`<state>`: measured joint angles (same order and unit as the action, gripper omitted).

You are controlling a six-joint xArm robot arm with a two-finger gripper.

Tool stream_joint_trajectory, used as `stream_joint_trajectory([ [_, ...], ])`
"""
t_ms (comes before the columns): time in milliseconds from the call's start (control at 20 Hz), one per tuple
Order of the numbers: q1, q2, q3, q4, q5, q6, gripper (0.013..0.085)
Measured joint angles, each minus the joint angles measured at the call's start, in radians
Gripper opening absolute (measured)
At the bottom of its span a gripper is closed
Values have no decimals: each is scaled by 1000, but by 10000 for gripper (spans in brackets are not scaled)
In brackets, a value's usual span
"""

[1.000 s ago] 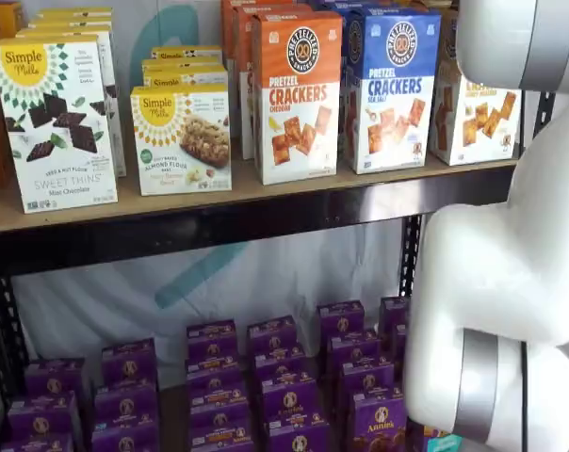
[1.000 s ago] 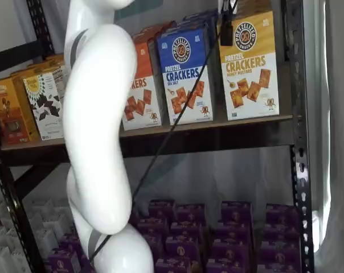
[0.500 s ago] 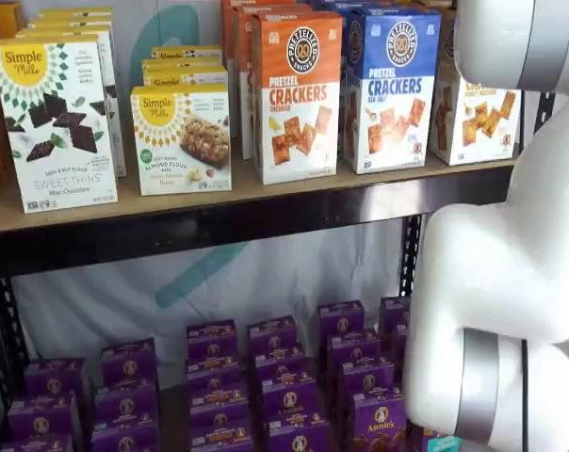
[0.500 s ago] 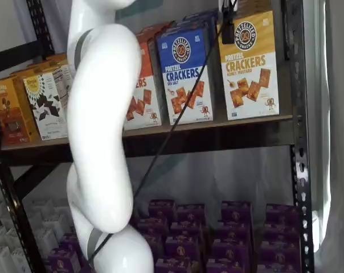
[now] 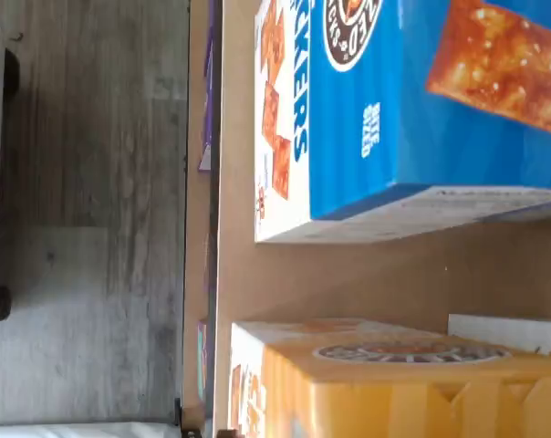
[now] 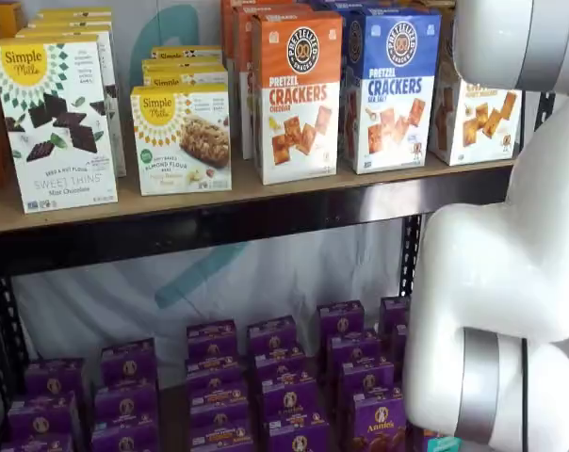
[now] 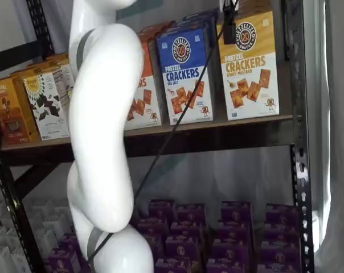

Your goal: Retrieve the yellow and white box located on the top shelf, the sixth one from the left

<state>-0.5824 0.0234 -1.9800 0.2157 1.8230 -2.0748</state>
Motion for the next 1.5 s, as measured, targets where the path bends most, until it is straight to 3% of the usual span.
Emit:
stream_joint_trajectory([
  [200,3,-1,4,-3,1,2,850],
  [300,4,1,2,-2,3,3,770],
  [500,5,4,-2,-4,4,3,690],
  [1100,8,13,-14,-6,5,6,690],
  [1250,8,15,-19,-5,8,7,610],
  [1500,4,12,-18,-9,4,1,610],
])
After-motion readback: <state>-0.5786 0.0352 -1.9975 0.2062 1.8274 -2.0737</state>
